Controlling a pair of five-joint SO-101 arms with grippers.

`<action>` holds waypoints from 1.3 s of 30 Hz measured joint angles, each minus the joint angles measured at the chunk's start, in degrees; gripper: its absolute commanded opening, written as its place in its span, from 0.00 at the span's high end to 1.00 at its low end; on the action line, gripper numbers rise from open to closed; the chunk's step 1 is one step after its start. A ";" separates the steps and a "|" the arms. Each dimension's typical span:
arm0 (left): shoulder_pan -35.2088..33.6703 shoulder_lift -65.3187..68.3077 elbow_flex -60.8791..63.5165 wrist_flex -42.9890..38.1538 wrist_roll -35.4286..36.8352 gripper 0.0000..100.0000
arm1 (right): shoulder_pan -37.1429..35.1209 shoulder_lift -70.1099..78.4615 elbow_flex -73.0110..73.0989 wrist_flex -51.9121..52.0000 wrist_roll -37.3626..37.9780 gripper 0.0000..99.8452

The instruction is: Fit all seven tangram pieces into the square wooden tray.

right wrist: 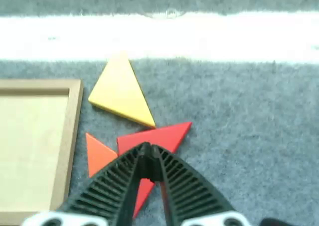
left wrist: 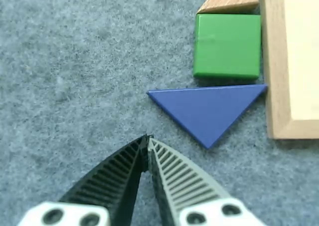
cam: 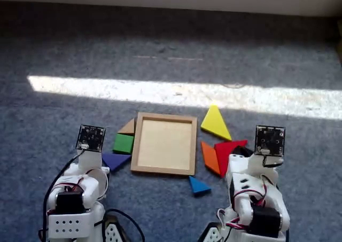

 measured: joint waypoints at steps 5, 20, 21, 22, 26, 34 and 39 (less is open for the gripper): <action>0.00 0.00 0.00 0.00 0.00 0.99 | 0.00 5.36 -12.75 0.00 -1.58 0.99; 0.00 0.00 0.00 0.00 0.00 0.99 | -10.99 63.65 -38.42 -5.27 4.48 0.93; 0.00 0.00 0.00 0.00 0.00 0.99 | -12.13 66.73 -39.38 -6.07 4.75 0.89; 0.00 0.00 0.00 0.00 0.00 0.99 | -13.10 69.54 -40.26 -6.59 4.84 0.85; 0.00 0.00 0.00 0.00 0.00 0.99 | -16.53 80.44 -44.66 -7.21 4.84 0.71; 0.00 0.00 0.00 0.00 0.00 0.99 | -17.93 98.73 -55.56 -7.74 5.27 0.70; 0.00 0.00 0.00 0.00 0.00 0.99 | -18.11 109.45 -61.19 -7.74 5.27 0.70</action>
